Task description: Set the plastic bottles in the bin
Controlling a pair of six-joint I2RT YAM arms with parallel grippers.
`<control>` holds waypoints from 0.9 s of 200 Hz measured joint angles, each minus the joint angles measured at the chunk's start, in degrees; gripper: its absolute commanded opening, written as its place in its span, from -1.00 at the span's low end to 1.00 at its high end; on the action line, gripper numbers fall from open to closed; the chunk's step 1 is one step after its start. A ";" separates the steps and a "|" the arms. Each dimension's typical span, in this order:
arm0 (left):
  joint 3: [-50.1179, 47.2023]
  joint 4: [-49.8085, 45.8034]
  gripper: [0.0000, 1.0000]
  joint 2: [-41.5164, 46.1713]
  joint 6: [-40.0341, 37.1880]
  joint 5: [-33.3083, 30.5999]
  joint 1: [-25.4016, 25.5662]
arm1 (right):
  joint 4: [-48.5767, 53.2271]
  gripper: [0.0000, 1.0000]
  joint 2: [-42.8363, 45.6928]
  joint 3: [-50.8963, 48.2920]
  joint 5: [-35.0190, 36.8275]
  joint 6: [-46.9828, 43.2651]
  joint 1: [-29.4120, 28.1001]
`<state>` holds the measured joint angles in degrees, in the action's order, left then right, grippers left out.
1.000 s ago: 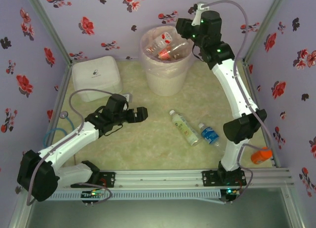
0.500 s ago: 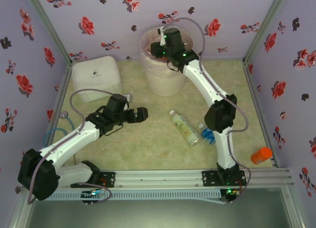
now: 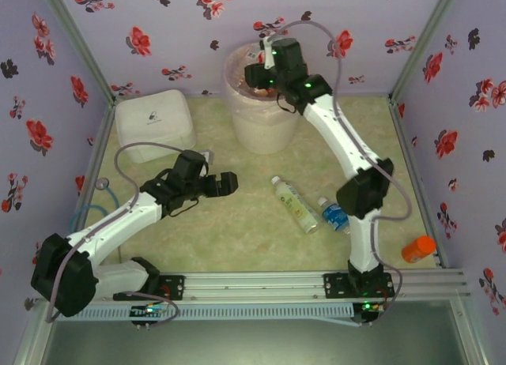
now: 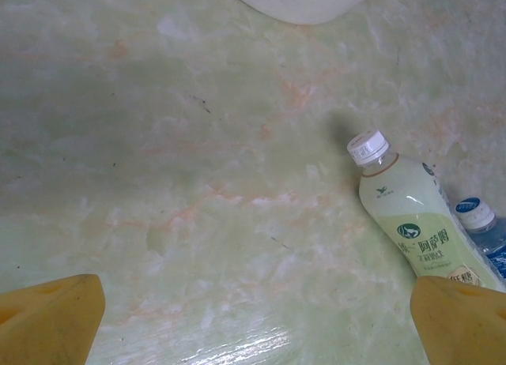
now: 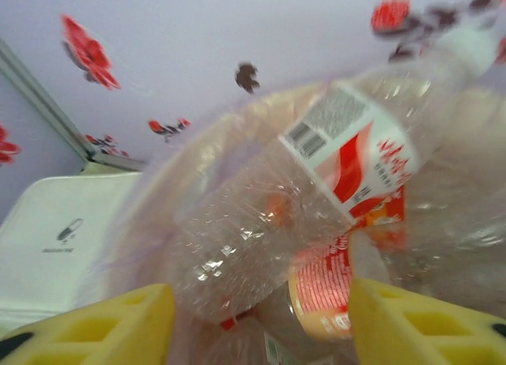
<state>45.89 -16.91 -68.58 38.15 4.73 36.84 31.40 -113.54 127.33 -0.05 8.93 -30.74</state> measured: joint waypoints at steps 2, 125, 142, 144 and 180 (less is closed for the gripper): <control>0.00 0.02 1.00 -0.02 0.11 0.00 0.00 | -0.11 0.37 1.07 -0.87 -0.07 -0.22 0.04; -0.20 9.33 1.00 -7.32 3.54 0.39 0.00 | 14.34 0.95 43.76 -51.41 4.39 -0.81 0.74; -0.20 10.45 1.00 -8.63 3.54 0.39 0.00 | 16.98 0.99 42.58 -53.77 4.33 -0.35 0.57; -0.20 10.51 1.00 -8.81 3.54 0.37 0.00 | 17.22 0.99 42.27 -53.92 4.33 -0.35 0.52; -0.20 10.93 1.00 -9.94 3.54 0.37 0.00 | 18.43 0.99 32.15 -53.92 3.48 -0.35 -2.01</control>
<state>45.69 -5.98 -78.52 41.69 5.10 36.84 49.82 -81.38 73.41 3.42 8.58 -32.75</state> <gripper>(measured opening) 0.998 0.993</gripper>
